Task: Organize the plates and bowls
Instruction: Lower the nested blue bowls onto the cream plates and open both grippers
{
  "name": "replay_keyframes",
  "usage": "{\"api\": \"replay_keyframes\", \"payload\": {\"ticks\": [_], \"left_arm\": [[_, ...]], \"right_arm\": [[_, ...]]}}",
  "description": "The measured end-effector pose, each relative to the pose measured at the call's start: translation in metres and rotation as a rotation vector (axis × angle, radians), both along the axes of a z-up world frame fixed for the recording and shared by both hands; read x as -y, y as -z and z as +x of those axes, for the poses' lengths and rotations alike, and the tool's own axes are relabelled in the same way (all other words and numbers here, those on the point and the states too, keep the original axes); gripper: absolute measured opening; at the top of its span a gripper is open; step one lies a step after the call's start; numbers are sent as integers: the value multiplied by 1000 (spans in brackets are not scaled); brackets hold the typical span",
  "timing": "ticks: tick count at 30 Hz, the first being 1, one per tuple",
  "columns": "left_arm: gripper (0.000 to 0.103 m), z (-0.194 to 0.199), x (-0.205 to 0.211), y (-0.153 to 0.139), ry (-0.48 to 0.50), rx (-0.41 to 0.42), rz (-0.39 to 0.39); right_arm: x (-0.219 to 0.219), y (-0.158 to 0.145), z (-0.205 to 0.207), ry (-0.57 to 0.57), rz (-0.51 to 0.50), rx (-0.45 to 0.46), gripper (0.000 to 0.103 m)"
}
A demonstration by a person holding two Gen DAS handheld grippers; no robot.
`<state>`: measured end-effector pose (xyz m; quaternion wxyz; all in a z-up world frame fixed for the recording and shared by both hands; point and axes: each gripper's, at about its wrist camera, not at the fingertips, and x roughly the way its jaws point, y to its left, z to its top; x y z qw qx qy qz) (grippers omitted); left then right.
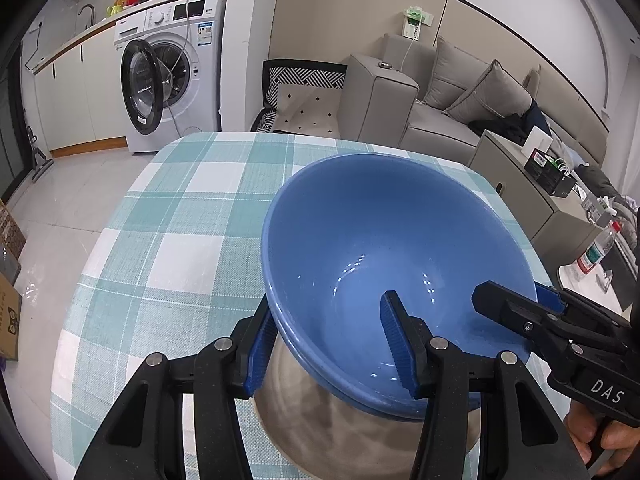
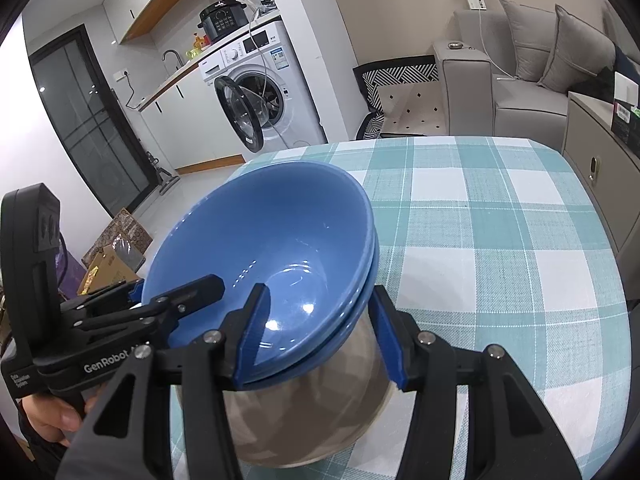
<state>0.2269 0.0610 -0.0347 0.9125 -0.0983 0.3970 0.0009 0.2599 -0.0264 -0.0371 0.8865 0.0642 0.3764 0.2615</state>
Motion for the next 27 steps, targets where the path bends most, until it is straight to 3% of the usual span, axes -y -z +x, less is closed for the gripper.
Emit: {"api": "replay_keyframes", "payload": {"ticks": [3, 8, 11, 12, 14, 19, 22, 27], "left_arm": [[53, 0, 0, 0, 4, -3, 3], [65, 0, 6, 0, 35, -6, 8], [74, -3, 4, -2, 36, 6, -10], [83, -4, 3, -4, 35, 5, -5], [87, -9, 3, -6, 43, 13, -7], [100, -28, 3, -13, 59, 50, 8], [102, -42, 2, -18, 60, 80, 19], [102, -73, 2, -23, 38, 147, 43]], "right_arm": [[0, -1, 0, -4, 3, -3, 53], [0, -2, 0, -12, -8, 5, 54], [0, -3, -2, -10, -28, 26, 69], [0, -4, -3, -8, -36, 33, 72], [2, -5, -5, -14, -51, 35, 87], [11, -8, -12, -23, -57, 52, 95], [17, -10, -19, -25, -62, 69, 103], [23, -18, -41, -58, -73, 142, 103]]}}
